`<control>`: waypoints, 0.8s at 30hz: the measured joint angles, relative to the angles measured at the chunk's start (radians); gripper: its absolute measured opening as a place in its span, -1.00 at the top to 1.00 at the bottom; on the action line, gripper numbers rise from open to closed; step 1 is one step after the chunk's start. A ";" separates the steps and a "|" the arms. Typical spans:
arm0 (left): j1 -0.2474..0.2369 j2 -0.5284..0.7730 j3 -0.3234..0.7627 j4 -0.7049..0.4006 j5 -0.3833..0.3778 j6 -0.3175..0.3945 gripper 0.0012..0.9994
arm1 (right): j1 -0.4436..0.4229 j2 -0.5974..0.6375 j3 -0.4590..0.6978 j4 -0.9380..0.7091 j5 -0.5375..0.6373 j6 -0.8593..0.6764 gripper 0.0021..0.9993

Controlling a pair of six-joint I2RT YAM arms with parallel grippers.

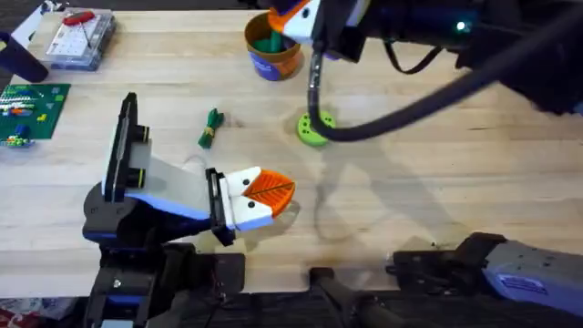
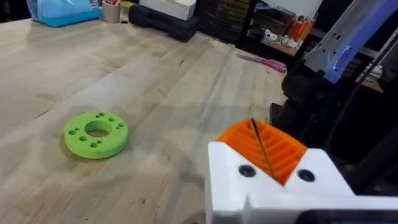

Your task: Pick up the gripper from the table and insert it into the empty holder that is missing its gripper. Then pick up a screw, insert it into the mounting hole, and use the screwdriver to tighten it. Finally, clean up the table by picking up the vegetable and placing it into the bucket.

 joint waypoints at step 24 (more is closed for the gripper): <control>0.000 0.000 0.000 0.000 0.000 0.000 0.97 | -0.230 0.045 0.000 -0.065 0.093 -0.200 0.90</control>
